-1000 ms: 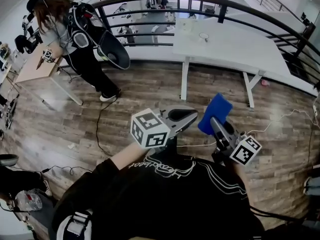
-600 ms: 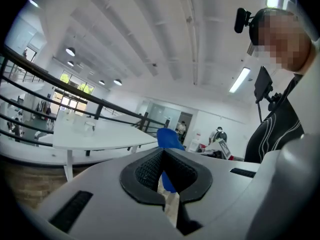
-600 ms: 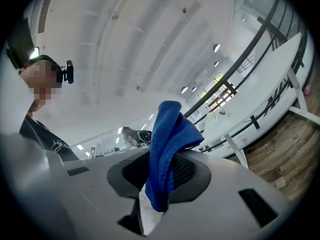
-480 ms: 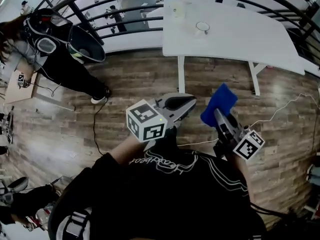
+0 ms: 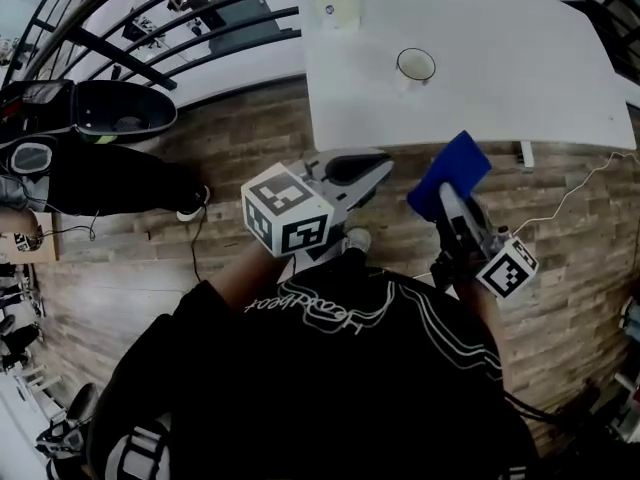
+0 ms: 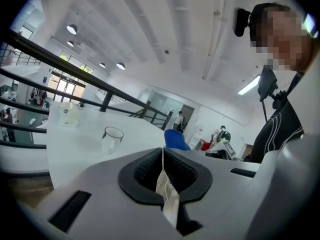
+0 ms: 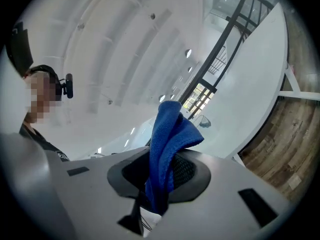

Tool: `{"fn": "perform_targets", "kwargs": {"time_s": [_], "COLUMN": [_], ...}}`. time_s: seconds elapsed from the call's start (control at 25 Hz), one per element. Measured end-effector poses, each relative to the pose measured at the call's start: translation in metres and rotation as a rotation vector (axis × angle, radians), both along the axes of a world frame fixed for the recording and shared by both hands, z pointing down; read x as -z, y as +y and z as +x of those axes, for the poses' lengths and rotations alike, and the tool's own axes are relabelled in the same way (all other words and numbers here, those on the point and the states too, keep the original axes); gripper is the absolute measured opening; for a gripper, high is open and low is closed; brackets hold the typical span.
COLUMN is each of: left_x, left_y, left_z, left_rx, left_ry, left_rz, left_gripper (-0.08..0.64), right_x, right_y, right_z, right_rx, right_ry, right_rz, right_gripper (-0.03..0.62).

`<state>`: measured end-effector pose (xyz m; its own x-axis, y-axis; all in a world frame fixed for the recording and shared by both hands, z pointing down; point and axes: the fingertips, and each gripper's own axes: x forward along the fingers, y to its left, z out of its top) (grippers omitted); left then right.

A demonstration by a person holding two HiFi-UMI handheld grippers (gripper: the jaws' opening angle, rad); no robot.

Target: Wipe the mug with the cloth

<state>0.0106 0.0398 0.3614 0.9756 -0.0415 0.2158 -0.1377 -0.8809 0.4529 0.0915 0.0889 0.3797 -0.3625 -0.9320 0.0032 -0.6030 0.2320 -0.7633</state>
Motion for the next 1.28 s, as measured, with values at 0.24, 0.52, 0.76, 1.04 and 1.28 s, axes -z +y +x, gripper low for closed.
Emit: {"fn": "perform_targets", "kwargs": {"time_s": [0.24, 0.52, 0.76, 1.04, 1.28], "left_x": [-0.029, -0.070, -0.112, -0.139, -0.149], "left_y": [-0.046, -0.094, -0.126, -0.139, -0.153], "left_z": [0.018, 0.052, 0.076, 0.103, 0.104], "left_rx": [-0.021, 0.019, 0.027, 0.026, 0.012], "left_ry": [-0.071, -0.179, -0.276, -0.309, -0.302], "left_rz": [0.014, 0.033, 0.026, 0.009, -0.008], "left_gripper": [0.008, 0.078, 0.126, 0.129, 0.129], "right_x": [-0.015, -0.041, -0.062, -0.078, -0.090], "right_y": [-0.050, -0.081, -0.119, -0.146, -0.179], "right_z": [0.022, 0.058, 0.078, 0.102, 0.102], "right_rx": [-0.048, -0.106, -0.121, -0.138, -0.193], "right_ry": [-0.035, -0.118, -0.177, -0.232, -0.304], "right_rz": [0.000, -0.033, -0.076, -0.093, -0.115], "right_gripper": [0.064, 0.064, 0.064, 0.064, 0.064]}}
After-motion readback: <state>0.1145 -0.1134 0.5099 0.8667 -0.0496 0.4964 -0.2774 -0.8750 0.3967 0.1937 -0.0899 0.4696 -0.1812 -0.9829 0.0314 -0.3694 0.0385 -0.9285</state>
